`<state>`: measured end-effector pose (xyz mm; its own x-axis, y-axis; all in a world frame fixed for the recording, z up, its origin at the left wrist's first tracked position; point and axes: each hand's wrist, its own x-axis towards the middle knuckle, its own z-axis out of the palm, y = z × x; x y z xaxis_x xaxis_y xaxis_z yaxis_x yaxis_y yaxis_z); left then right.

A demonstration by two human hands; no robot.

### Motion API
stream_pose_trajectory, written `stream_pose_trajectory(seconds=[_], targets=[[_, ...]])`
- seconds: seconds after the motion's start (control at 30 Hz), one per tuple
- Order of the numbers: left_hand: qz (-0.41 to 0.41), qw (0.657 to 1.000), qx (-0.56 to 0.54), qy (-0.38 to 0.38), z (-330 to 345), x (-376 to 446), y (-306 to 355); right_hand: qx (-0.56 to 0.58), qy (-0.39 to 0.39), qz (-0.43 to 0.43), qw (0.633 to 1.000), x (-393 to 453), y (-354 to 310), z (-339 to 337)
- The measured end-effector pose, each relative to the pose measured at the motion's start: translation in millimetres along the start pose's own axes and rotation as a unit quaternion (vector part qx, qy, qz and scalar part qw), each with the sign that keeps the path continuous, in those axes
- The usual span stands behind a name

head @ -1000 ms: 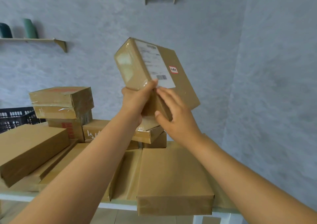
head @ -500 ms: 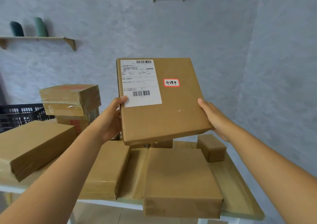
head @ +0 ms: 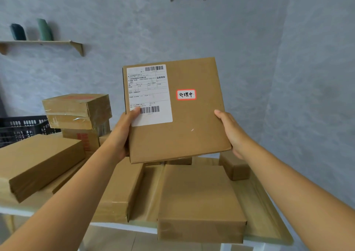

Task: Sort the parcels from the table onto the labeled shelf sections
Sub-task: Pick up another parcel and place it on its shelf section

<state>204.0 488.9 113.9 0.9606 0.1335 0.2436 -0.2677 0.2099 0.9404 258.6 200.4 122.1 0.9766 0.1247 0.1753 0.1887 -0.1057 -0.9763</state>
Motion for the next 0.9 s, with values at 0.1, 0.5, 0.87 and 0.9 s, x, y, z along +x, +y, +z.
stream_pose_trajectory(seconds=[0.1,0.5,0.87,0.9], targets=[[0.008,1.0,0.006,-0.011,4.6,-2.3,-4.1,0.021,0.011,-0.012,1.0,-0.6,5.3,-2.8],[0.0,1.0,-0.007,0.011,24.2,-4.6,-25.3,-0.02,0.067,-0.023,0.997,-21.4,28.1,-20.8],[-0.056,0.99,-0.018,-0.128,46.6,0.0,-38.4,-0.057,0.217,0.001,0.974,-99.7,25.9,-30.1],[-0.063,0.986,-0.025,-0.151,49.8,-0.9,-39.6,-0.063,0.243,0.003,0.968,-111.4,24.7,-29.2]])
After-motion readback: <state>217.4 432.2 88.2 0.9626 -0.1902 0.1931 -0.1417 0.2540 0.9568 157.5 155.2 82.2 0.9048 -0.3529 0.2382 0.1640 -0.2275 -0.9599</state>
